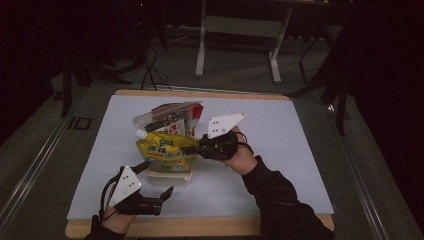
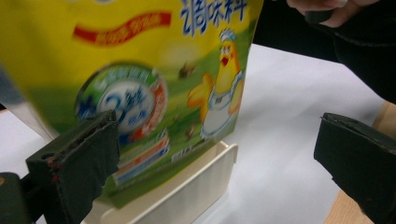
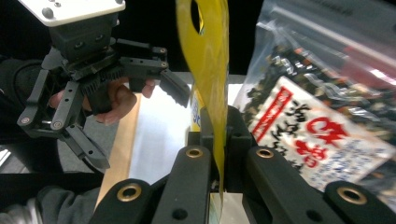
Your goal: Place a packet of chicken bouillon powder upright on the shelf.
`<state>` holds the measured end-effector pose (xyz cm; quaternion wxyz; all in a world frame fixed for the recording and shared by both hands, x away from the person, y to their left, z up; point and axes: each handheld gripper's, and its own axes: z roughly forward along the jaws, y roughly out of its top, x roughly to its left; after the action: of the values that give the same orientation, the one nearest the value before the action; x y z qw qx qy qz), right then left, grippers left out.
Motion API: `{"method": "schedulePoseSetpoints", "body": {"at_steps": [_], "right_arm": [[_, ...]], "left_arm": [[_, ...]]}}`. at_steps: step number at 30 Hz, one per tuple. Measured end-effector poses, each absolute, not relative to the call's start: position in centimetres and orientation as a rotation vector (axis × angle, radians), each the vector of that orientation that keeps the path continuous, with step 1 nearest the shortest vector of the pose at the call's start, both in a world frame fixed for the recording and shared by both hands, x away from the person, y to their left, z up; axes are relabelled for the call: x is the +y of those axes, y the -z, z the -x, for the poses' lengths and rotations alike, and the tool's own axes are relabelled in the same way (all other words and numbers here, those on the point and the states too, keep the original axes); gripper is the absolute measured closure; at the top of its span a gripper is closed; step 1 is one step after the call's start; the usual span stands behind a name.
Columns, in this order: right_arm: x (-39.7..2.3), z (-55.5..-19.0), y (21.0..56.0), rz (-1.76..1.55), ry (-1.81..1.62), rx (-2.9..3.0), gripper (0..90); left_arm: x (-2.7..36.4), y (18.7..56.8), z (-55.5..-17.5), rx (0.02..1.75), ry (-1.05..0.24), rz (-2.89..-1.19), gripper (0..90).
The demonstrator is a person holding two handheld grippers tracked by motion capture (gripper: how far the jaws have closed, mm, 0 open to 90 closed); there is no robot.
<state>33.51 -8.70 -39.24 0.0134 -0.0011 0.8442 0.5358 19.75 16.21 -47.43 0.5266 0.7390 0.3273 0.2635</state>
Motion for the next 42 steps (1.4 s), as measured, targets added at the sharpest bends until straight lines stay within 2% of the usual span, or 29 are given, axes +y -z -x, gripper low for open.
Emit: {"method": "schedulePoseSetpoints", "body": {"at_steps": [20, 25, 27, 42], "right_arm": [[-6.7, -34.4, 45.4, -0.077, -1.6, 2.771, 89.6], [-7.0, -34.5, 45.5, -0.097, -1.592, 2.764, 87.7], [-7.0, -34.4, 45.4, -0.09, -1.601, 2.766, 77.1], [-12.0, -33.9, 44.2, -0.271, -1.6, 2.636, 28.1]], "left_arm": [[15.3, 48.4, -19.6, 0.759, -0.575, -1.828, 2.0], [15.0, 48.4, -19.6, 0.743, -0.565, -1.835, 1.9], [14.8, 48.4, -19.5, 0.737, -0.561, -1.835, 1.9], [13.3, 48.7, -19.5, 0.695, -0.514, -1.853, 1.9]]}}
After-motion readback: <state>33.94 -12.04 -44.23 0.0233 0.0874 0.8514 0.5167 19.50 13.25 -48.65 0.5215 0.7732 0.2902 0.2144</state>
